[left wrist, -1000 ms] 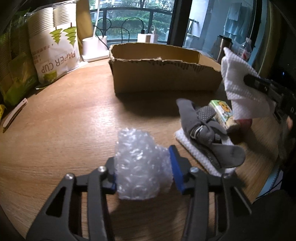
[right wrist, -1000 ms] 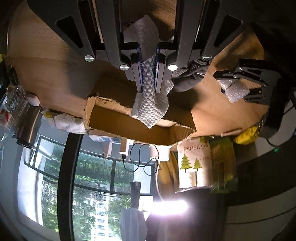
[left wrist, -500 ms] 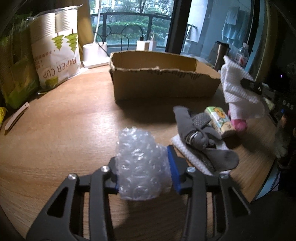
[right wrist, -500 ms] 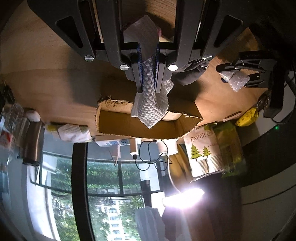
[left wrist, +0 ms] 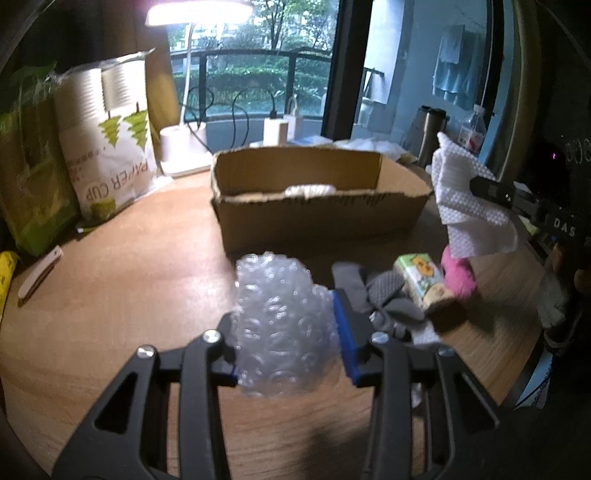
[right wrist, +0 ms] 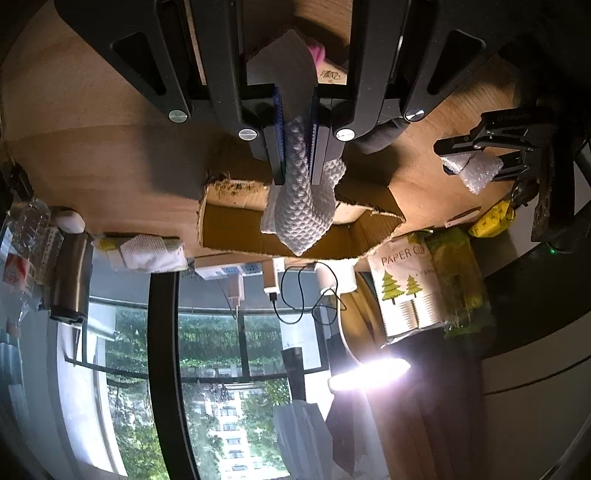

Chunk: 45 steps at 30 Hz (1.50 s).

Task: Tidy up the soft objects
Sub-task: 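Lower the towel and bubble wrap into the box and open both grippers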

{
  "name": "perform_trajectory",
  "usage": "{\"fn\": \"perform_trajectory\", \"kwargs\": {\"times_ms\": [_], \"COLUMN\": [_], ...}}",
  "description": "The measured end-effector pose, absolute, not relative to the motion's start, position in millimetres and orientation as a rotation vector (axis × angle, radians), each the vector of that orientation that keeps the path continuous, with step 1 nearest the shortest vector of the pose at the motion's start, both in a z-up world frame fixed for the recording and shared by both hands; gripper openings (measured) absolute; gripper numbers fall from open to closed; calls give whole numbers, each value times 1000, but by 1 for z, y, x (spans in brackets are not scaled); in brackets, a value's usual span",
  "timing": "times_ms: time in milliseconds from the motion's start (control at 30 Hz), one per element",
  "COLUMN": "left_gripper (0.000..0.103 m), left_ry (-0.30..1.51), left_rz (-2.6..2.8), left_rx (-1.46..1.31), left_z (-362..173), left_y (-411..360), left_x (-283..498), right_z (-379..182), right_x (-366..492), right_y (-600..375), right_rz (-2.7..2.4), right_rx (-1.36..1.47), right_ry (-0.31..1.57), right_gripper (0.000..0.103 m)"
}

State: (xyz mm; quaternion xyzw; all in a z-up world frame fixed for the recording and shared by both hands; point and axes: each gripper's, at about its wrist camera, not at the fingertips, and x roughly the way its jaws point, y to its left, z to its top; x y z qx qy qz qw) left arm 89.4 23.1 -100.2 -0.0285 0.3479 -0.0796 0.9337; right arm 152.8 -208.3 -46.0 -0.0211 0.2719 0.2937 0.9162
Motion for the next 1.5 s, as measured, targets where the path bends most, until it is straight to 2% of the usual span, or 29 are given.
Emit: {"fn": "perform_trajectory", "kwargs": {"times_ms": [933,1500], "left_gripper": [41,41], "left_ry": [421,348], "left_rz": [-199,-147], "left_rx": [-89,-157], "left_z": [-22,-46], "left_y": [22,44], "left_x": [148,212], "right_z": [-13,-10], "right_x": [190,231], "right_y": [-187,-166], "right_rz": [602,577], "right_rx": [-132,-130], "right_ry": [426,406], "right_gripper": [12,12]}}
